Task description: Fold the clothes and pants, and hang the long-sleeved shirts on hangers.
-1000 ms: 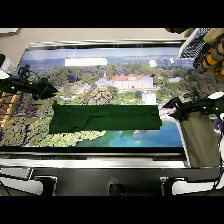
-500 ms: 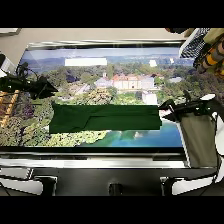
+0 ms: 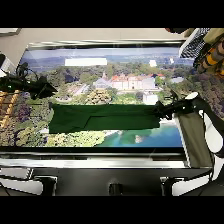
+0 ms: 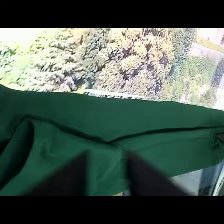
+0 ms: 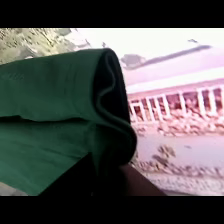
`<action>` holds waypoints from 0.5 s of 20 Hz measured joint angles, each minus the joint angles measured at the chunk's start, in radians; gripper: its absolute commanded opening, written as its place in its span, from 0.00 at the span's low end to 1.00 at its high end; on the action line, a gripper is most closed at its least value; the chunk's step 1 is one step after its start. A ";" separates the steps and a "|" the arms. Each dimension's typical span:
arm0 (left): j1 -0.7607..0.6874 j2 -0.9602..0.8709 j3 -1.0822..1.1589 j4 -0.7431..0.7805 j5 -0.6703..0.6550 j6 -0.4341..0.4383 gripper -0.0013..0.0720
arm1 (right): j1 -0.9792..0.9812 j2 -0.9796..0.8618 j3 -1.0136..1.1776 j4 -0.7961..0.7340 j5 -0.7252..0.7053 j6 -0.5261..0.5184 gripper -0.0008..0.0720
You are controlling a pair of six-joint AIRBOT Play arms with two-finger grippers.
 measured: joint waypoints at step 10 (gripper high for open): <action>-0.261 -0.032 -0.059 -0.001 0.133 -0.076 0.04 | 0.010 0.230 0.158 -0.212 0.138 0.167 0.06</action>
